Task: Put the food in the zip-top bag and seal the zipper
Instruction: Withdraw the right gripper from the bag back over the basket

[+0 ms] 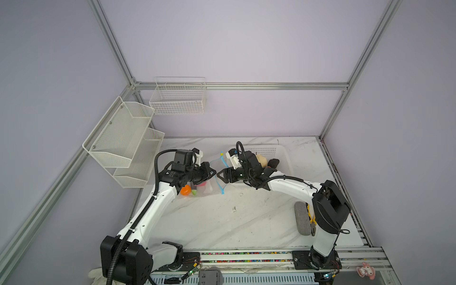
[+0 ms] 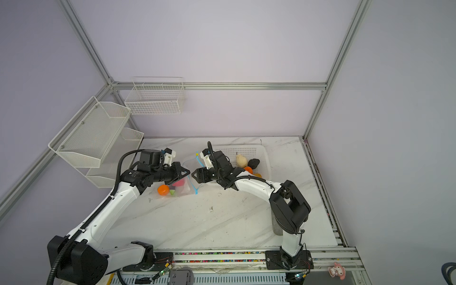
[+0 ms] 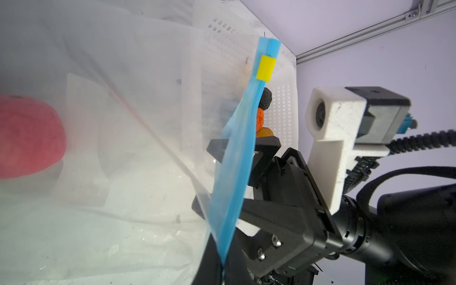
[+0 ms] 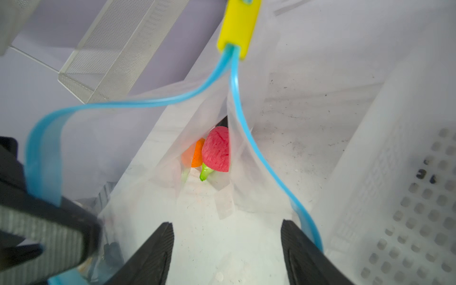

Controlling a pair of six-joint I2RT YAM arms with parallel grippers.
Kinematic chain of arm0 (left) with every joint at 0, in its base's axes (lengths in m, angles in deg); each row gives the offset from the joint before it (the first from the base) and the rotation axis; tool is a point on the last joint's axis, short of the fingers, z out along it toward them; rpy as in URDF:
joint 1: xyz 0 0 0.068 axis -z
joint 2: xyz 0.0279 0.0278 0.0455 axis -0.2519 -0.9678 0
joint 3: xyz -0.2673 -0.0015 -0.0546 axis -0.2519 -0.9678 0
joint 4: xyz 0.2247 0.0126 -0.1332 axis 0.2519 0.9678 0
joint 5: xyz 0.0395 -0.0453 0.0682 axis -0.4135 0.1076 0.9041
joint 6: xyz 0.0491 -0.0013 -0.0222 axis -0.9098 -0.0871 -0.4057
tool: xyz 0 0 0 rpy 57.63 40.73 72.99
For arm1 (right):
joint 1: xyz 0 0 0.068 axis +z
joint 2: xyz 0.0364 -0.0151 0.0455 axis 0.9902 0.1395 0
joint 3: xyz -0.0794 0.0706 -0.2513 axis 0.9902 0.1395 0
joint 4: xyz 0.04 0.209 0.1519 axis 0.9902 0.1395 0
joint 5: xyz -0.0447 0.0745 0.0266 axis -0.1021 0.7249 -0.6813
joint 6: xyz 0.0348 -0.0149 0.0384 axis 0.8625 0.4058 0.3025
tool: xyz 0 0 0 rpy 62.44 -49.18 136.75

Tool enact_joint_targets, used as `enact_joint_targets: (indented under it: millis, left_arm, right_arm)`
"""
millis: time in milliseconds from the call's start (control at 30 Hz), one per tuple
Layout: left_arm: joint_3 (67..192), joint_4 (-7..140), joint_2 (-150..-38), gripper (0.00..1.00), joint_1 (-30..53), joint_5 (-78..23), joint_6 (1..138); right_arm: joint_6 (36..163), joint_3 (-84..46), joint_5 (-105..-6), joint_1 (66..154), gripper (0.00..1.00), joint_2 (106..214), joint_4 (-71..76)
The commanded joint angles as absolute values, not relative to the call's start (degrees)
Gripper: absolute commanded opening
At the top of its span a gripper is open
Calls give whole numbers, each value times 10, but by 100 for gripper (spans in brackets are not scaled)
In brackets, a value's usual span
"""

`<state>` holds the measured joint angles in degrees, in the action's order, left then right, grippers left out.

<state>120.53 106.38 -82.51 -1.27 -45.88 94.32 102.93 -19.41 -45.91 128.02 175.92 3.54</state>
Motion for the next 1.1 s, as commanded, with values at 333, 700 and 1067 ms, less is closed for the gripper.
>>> enact_joint_targets:
  millis: [333,700,1067]
  left_arm:
    - [1195,1043,-835,0,-10,-466,949]
    - [1208,1043,-850,0,-10,-481,944]
    - [1203,1041,-855,0,-10,-483,944]
  right_arm:
    - [988,-308,-640,1248,67,1737,284]
    - [892,-341,-752,1153,65,1794,296]
    - [878,-446,-806,1127,67,1899,407]
